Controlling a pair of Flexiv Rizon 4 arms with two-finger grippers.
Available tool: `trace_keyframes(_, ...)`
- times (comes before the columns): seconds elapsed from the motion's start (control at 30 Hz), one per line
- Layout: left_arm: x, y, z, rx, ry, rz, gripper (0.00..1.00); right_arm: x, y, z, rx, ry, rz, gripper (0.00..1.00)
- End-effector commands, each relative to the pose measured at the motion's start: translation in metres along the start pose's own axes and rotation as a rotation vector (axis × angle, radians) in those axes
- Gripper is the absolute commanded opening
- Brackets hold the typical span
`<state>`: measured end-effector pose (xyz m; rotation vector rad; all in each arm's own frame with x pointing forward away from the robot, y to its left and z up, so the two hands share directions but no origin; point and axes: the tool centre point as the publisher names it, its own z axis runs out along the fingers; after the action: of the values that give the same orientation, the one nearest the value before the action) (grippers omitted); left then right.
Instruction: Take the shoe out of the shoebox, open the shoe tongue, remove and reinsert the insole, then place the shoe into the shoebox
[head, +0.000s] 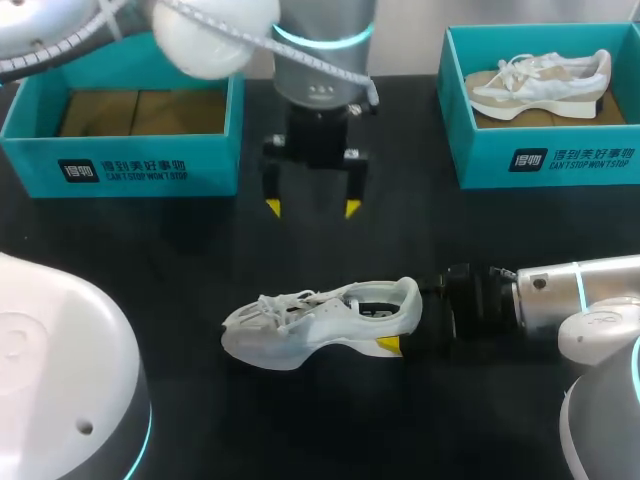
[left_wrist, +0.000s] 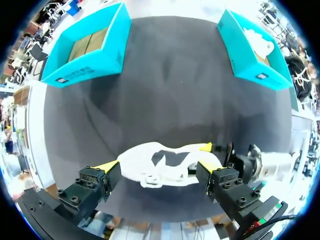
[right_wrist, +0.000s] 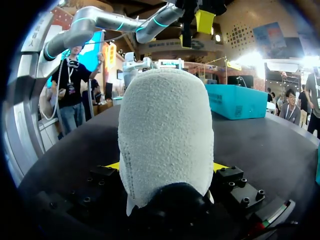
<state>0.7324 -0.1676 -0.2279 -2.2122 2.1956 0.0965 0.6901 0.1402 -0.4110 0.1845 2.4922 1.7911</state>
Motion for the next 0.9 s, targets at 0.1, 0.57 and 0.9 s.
trace_keyframes(0.1,0.032,0.023,0.017,0.001,-0.038,-0.01,1.0,0.0,0.001,0.001,0.003,-0.001,0.001,0.0)
trace_keyframes(0.57,0.027,0.032,0.021,-0.034,0.004,-0.03,1.0,0.0,0.001,0.001,0.003,-0.001,0.001,0.0)
trace_keyframes(0.9,0.04,0.058,0.048,-0.04,-0.073,-0.012,1.0,0.0,0.001,0.001,0.003,-0.001,0.001,0.0)
